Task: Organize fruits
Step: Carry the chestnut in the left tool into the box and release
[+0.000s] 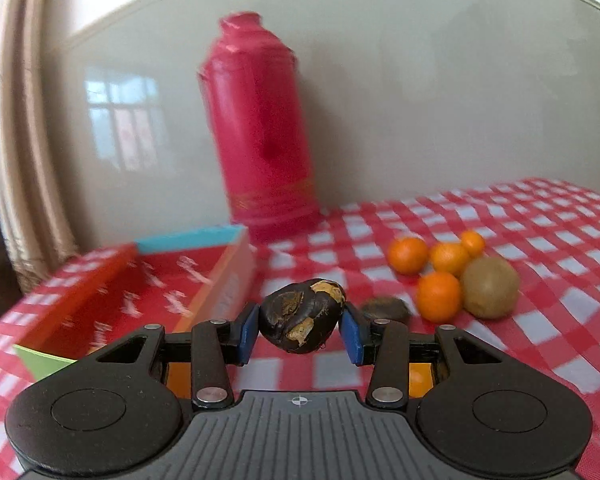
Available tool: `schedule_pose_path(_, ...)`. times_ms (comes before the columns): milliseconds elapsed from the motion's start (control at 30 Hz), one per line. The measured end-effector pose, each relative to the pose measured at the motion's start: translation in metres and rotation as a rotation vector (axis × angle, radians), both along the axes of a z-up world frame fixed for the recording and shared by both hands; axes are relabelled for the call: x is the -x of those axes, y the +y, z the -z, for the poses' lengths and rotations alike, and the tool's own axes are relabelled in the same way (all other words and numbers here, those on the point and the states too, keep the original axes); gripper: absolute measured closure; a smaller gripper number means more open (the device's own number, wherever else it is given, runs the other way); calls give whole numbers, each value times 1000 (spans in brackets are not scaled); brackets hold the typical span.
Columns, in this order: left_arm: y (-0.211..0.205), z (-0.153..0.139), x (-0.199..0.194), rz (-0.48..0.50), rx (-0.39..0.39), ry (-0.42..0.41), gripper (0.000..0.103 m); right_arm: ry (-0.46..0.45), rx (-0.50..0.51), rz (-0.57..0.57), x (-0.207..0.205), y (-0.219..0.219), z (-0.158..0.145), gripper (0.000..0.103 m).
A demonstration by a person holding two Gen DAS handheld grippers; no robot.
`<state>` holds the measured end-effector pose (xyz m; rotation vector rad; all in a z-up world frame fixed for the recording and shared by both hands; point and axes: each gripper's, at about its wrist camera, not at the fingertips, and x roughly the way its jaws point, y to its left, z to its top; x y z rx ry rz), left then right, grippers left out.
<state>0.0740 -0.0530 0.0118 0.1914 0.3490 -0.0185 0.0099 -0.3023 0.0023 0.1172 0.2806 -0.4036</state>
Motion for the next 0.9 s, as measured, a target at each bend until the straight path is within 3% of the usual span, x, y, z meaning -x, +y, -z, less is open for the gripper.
schedule_pose_path(367,56,-13,-7,-177,52,-23,59,1,15,-51,-10,24,-1,6)
schedule_pose_path(900,116,-2,-42,-318,139,95,59,10,38,-122,-20,56,-1,6)
